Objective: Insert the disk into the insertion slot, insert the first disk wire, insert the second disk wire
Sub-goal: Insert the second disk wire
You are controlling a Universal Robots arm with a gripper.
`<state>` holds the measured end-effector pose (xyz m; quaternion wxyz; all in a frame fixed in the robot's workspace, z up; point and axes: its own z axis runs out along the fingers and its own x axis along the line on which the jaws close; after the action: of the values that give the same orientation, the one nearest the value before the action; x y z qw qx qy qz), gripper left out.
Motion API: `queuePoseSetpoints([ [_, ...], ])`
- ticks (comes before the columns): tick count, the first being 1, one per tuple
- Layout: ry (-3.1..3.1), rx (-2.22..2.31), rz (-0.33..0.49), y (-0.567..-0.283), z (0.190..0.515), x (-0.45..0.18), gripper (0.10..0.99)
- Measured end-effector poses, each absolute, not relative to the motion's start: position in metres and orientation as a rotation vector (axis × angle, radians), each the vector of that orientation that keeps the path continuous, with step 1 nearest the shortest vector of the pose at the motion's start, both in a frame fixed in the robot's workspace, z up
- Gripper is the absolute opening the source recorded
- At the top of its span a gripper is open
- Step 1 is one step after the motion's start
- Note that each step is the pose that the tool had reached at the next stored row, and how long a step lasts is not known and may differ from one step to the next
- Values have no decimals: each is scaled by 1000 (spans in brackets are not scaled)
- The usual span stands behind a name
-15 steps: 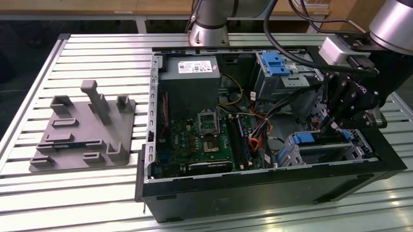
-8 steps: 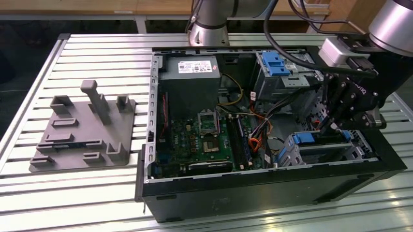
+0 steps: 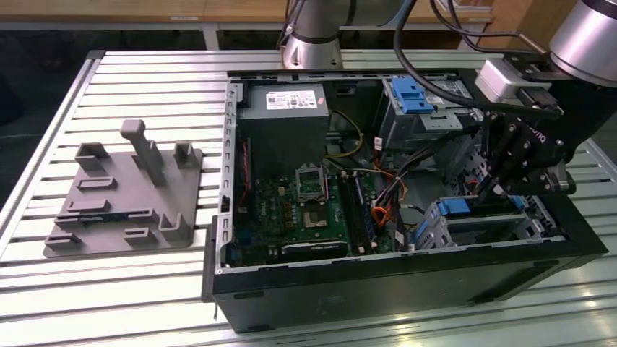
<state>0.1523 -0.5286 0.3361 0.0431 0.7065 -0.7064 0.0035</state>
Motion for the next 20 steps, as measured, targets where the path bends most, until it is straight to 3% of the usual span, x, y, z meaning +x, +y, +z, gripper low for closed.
queuePoseSetpoints([
  [20,-2151,2170,11,-528,333,153,141],
])
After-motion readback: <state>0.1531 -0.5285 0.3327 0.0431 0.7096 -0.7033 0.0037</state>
